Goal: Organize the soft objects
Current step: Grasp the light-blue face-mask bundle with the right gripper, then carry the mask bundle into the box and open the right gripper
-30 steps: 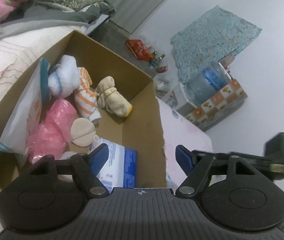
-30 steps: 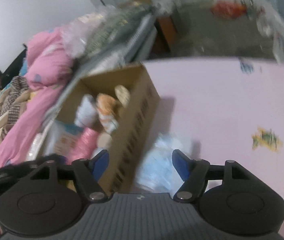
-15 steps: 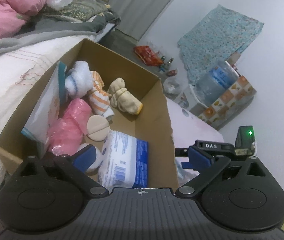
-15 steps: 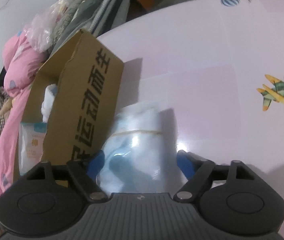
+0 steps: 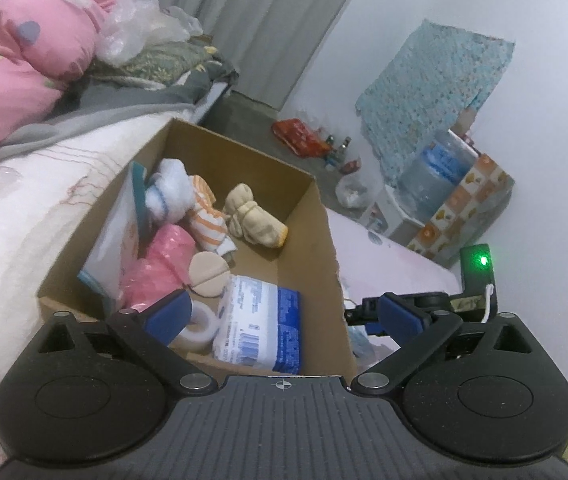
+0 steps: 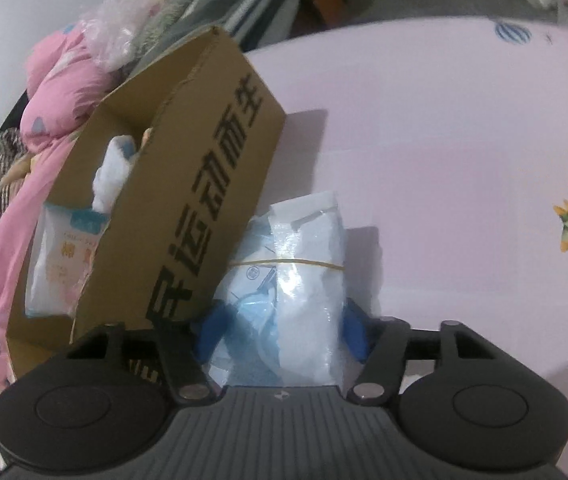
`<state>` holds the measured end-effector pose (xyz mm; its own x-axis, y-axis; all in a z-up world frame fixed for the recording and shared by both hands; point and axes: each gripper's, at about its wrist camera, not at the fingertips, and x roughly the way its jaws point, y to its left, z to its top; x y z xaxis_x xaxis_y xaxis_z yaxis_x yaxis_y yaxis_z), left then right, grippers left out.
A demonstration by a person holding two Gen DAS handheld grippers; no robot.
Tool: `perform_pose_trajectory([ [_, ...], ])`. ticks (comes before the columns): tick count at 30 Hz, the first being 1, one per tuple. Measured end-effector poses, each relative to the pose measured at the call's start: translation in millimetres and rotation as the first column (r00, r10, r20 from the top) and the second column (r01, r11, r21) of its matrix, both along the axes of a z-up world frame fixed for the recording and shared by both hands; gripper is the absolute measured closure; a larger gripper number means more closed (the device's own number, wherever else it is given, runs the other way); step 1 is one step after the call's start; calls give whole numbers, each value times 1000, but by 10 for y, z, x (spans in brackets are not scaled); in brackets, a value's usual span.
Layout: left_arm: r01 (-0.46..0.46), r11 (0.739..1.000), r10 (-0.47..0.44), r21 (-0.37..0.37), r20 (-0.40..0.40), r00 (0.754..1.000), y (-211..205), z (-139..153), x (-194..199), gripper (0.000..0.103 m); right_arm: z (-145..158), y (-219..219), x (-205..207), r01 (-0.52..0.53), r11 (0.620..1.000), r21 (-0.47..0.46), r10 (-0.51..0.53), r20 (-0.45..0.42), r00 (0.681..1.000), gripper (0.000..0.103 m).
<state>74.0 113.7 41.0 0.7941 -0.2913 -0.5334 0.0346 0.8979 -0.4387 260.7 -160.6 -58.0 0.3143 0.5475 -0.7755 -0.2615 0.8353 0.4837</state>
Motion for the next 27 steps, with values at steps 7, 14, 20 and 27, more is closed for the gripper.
perform_pose_trajectory([
  [7,-40,999,40,-5,30,999,111,22,-154,3,289,-107,-225,45,998,-47,-40,102,994,72],
  [14,-108,992,104,63,58,993,185,-8,-247,1,950,-242,-404,123,989,-88,-92,294,951,74],
  [20,-149,984,140,94,92,986,293,-29,-330,1,1412,195,-327,27,997,-76,6,404,915,74],
  [27,-192,976,182,104,95,979,458,-50,-391,1,1275,1187,-38,-102,959,-266,210,418,884,74],
])
